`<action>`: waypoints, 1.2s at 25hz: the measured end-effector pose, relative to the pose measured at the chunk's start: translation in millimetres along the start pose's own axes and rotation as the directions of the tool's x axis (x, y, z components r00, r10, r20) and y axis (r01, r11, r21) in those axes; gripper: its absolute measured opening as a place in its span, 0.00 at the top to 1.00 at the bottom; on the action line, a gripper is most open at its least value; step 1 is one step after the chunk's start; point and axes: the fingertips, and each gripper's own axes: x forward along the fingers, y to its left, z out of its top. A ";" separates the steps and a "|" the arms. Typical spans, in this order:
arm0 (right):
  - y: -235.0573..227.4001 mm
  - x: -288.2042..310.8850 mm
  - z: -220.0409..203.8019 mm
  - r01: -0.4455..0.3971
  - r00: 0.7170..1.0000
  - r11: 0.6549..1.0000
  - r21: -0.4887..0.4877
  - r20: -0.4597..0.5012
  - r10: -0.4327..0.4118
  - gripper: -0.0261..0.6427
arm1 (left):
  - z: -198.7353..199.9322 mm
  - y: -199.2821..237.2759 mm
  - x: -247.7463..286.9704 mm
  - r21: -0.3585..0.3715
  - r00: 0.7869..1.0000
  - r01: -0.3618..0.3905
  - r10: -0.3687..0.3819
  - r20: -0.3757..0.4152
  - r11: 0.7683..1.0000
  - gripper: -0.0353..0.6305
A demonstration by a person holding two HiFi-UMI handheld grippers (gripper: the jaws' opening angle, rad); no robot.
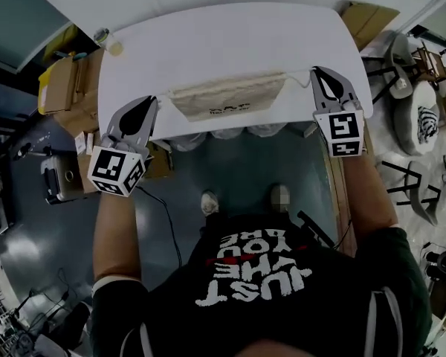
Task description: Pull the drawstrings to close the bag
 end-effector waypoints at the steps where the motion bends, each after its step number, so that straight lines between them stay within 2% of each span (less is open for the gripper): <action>1: -7.7 -4.0 14.0 0.012 1.000 1.000 -0.017 0.019 -0.012 0.95 | 16.4 2.2 -3.7 0.024 1.000 -0.006 0.005 0.016 1.000 0.93; 6: -38.0 -24.0 82.1 0.063 0.992 0.996 -0.065 0.113 -0.056 0.95 | 89.5 12.8 -27.2 0.120 0.996 -0.042 0.032 0.086 0.992 0.93; 11: -63.0 -42.6 134.8 0.108 0.978 0.990 -0.089 0.190 -0.090 0.95 | 141.9 18.6 -43.5 0.169 0.988 -0.078 0.054 0.142 0.983 0.93; 16: -81.5 -48.6 173.9 0.131 0.969 0.984 -0.118 0.226 -0.102 0.94 | 182.0 30.3 -51.9 0.209 0.983 -0.105 0.070 0.170 0.972 0.93; 22: -85.7 -38.0 238.4 0.165 0.956 0.973 -0.158 0.269 -0.119 0.95 | 228.2 74.3 -70.9 0.241 0.974 -0.142 0.092 0.206 0.960 0.93; 30: -110.0 -52.5 288.6 0.212 0.932 0.959 -0.186 0.335 -0.141 0.94 | 281.2 84.3 -81.1 0.291 0.961 -0.182 0.108 0.254 0.939 0.93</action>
